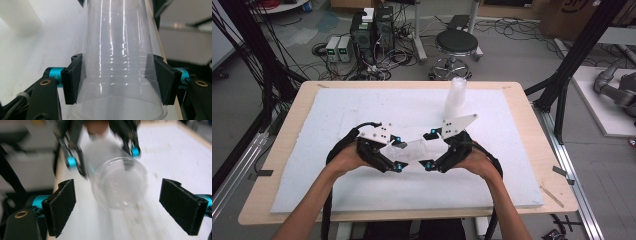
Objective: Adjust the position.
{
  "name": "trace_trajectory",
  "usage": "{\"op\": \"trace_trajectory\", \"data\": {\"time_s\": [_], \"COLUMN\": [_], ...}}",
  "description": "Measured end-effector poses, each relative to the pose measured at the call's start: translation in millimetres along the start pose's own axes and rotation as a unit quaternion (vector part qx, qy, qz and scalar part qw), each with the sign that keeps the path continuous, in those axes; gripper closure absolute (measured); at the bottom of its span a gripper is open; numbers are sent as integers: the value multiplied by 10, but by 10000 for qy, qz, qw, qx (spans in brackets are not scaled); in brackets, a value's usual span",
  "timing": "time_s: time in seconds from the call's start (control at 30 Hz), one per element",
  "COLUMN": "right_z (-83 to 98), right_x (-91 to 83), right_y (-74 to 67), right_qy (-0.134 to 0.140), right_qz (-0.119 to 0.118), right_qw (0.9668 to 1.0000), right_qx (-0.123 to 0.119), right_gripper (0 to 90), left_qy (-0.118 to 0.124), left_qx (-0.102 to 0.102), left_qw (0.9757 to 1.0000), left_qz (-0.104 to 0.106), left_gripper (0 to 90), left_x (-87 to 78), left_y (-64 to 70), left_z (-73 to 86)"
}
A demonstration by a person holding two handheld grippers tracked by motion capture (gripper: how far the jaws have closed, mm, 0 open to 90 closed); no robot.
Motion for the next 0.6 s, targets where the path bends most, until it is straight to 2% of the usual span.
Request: {"op": "trace_trajectory", "data": {"time_s": [0.03, 0.07, 0.13, 0.17, 0.2, 0.23, 0.27, 0.4, 0.47, 0.6], "right_z": [0, 37, 68, 77, 83, 83, 87, 89, 87, 76], "right_x": [0, 25, 47, 59, 67, 67, 84, 102, 115, 152], "right_y": [0, 10, 7, 6, 2, 2, 2, 13, 22, 27], "right_qy": [0, -516, -961, -1123, -1267, -1267, -1442, -1657, -1683, -1722], "right_qz": [0, 116, 144, 142, 134, 134, 102, 86, 102, 14], "right_qw": [10000, 9985, 9950, 9932, 9914, 9914, 9889, 9854, 9849, 9842], "right_qx": [0, -136, -232, -275, -285, -285, -352, -393, -391, -419], "right_gripper": [138, 138, 138, 138, 138, 138, 138, 138, 138, 139], "left_qy": [0, -461, -827, -827, -1029, -1029, -1104, -1241, -1319, -1304], "left_qx": [0, 8, -48, -48, -76, -76, -144, -178, -139, -24], "left_qw": [10000, 9989, 9965, 9965, 9945, 9945, 9936, 9920, 9910, 9913], "left_qz": [0, 47, 114, 114, 176, 176, 197, 167, 174, 189], "left_gripper": [331, 331, 330, 330, 330, 331, 330, 330, 331, 331], "left_x": [0, 4, 3, 3, -5, -5, -13, -21, -16, 31], "left_y": [0, -20, -35, -35, -55, -55, -71, -97, -96, -68], "left_z": [0, 27, 49, 49, 56, 56, 50, 54, 55, 1]}}
Point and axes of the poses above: each handheld gripper's, and its own axes: x roughly forward along the jaws, z roughly out of its underside, y roughly to its right, the point moved 7 cm from there along x, roughly forward along the jaws, and after that the axes turned 5 degrees about -y, right-handed, at the moved point
